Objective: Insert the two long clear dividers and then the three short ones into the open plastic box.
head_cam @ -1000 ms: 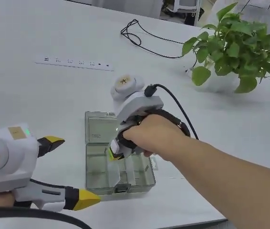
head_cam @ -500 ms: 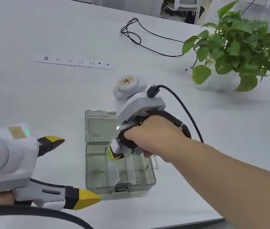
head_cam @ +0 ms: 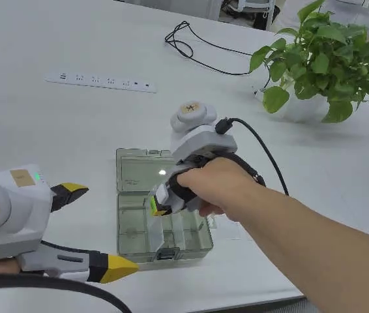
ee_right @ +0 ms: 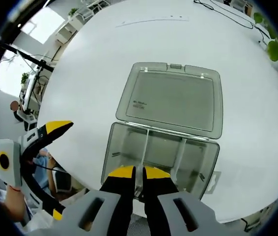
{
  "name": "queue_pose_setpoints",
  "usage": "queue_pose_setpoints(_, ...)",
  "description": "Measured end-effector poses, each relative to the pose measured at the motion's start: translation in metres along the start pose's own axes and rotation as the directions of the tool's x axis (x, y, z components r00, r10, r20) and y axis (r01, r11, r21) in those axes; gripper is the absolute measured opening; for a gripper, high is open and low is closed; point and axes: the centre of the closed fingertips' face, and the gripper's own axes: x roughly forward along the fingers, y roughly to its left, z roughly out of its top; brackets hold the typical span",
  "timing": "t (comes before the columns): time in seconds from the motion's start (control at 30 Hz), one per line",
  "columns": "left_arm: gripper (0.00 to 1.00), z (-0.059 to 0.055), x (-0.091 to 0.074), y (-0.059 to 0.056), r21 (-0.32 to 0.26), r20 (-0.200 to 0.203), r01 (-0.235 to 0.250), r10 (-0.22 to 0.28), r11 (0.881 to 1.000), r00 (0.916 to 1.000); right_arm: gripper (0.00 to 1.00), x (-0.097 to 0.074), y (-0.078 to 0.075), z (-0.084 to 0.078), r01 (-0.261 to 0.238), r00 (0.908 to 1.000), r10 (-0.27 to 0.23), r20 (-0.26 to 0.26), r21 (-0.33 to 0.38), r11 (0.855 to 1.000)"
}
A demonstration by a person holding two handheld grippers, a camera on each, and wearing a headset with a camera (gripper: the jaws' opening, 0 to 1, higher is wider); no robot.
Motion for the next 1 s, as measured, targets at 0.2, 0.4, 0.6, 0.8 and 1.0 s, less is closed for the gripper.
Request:
queue_pose_setpoints(0.2, 1.0, 0.0002, 0.0005, -0.0003, 0.0, 0.001, 0.001, -0.001, 1.0, 1.0, 0.07, 0.0, -0.002, -0.0007, -0.034, 0.9991, 0.033, 0.028, 0.062, 0.997)
queue_pose_setpoints(0.4, 0.99, 0.0006, 0.001, -0.001, -0.001, 0.002, 0.003, -0.003, 1.0, 1.0, 0.06, -0.001, -0.0008, -0.0021, -0.057, 0.9964, 0.05, 0.069, 0.103, 0.993)
queue_pose_setpoints(0.6, 0.99, 0.0, 0.0007, -0.0018, -0.001, 0.001, 0.004, -0.004, 1.0, 1.0, 0.06, -0.0024, -0.0022, -0.0014, -0.09, 0.993, 0.077, 0.089, 0.154, 0.984)
queue_pose_setpoints(0.8, 0.99, -0.0003, 0.0006, -0.0016, -0.003, 0.002, 0.004, -0.004, 1.0, 1.0, 0.06, -0.0036, 0.0001, -0.0007, -0.08, 0.9936, 0.068, 0.09, 0.136, 0.987)
queue_pose_setpoints(1.0, 0.99, 0.0005, 0.0017, -0.0015, -0.002, 0.003, 0.008, -0.008, 1.0, 1.0, 0.06, -0.0034, 0.0014, -0.0007, -0.052, 0.9949, 0.043, 0.091, 0.096, 0.994)
